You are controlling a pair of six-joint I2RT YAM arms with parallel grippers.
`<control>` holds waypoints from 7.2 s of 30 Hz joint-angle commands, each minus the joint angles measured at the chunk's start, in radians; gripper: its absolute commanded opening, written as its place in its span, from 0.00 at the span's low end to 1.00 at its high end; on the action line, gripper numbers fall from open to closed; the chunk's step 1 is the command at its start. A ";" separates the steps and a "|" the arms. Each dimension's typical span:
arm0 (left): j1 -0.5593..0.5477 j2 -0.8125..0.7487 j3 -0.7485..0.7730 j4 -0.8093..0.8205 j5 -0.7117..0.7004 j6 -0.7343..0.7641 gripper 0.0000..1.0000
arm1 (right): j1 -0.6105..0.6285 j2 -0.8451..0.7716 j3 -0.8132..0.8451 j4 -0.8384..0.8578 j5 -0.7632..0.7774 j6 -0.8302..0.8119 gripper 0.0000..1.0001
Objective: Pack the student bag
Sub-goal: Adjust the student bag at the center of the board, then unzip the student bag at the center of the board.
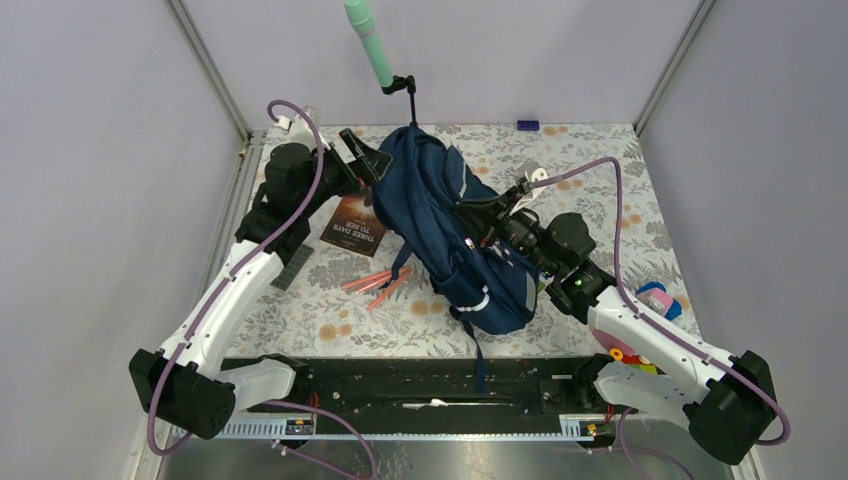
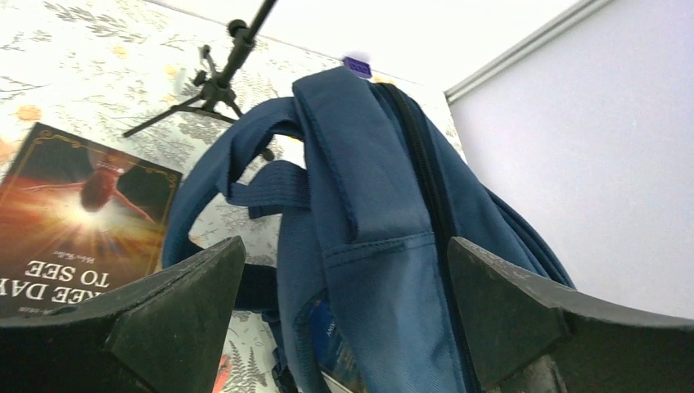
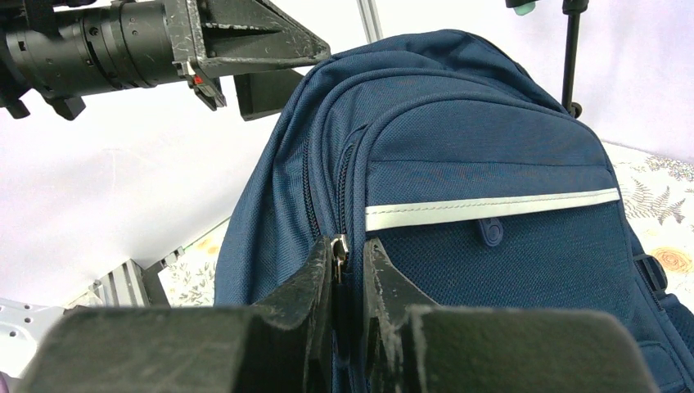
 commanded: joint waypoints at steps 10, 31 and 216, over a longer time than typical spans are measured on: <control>0.013 0.046 -0.042 0.132 0.102 -0.031 0.74 | 0.021 0.003 0.048 0.150 0.007 0.015 0.00; 0.024 -0.079 0.046 0.328 0.574 0.016 0.00 | 0.025 -0.025 0.086 0.017 -0.038 -0.030 0.42; 0.025 -0.247 0.183 -0.147 0.963 0.585 0.00 | 0.040 -0.359 0.038 -0.412 0.591 0.823 0.00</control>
